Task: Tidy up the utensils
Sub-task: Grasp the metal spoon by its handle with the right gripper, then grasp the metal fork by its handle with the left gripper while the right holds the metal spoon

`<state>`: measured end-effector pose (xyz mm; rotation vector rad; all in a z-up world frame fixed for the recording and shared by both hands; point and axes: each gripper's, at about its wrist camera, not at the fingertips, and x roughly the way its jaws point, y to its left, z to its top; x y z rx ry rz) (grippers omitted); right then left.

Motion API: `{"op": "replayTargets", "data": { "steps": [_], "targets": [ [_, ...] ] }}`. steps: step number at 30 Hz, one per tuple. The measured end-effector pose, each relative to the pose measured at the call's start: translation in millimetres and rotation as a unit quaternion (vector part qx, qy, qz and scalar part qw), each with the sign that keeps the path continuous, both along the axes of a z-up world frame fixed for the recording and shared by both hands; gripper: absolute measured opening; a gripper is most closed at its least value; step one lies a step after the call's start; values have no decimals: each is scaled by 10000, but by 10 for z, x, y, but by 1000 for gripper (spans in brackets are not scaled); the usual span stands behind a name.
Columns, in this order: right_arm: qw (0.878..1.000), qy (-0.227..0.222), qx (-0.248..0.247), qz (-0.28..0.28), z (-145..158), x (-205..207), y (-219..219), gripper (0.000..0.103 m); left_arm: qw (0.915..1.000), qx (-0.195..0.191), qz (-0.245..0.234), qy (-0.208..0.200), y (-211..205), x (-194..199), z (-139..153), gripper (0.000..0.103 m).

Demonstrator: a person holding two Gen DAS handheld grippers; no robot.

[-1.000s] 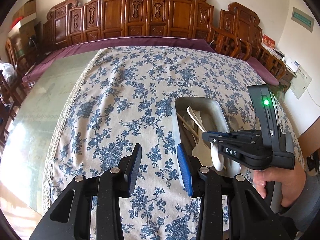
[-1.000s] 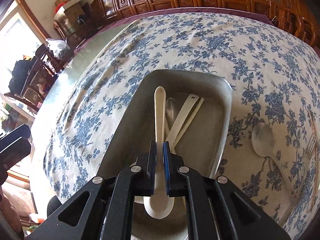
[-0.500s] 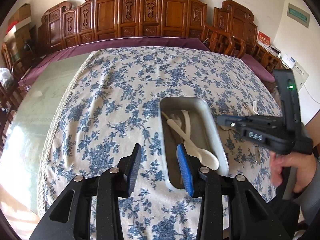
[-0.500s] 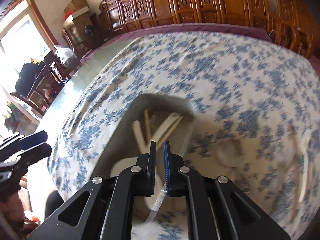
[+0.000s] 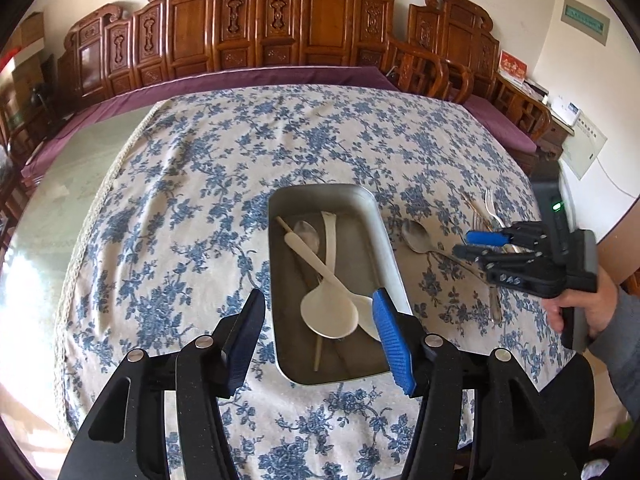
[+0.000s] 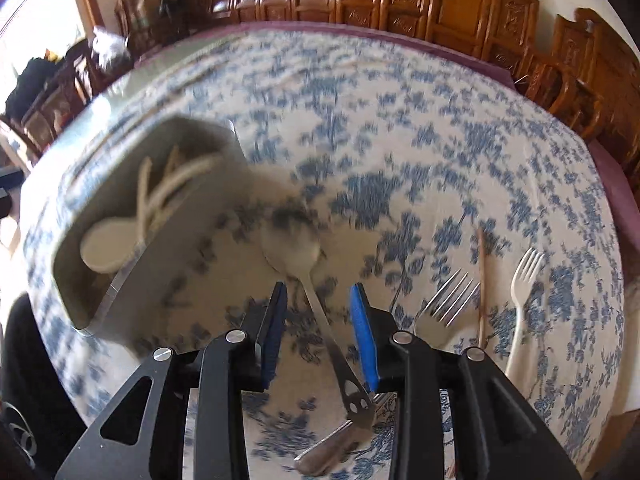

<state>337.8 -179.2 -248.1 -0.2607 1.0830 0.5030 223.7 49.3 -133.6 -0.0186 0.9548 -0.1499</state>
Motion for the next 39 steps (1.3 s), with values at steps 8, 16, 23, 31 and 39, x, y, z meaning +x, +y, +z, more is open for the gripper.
{"op": "replayTargets", "data": {
  "steps": [8,16,23,31,39],
  "targets": [
    [9994,70,-233,245,-225,115,112,35,9999,98,-55,127,-93,22,-80,53],
    [9979,246,-443,411,-206,159,241,8,9997,138,-109,155,-166,32,-77,53],
    [9988,80,-352,333,-64,43,190,7,9995,137,-228,150,-315,11,-64,53],
    [9995,-245,146,-135,424,-118,-372,7,9984,156,-519,167,-694,73,-115,53],
    [9971,-210,109,-726,339,-257,-1143,7,9967,157,-775,193,-1177,238,-246,53]
  ]
}}
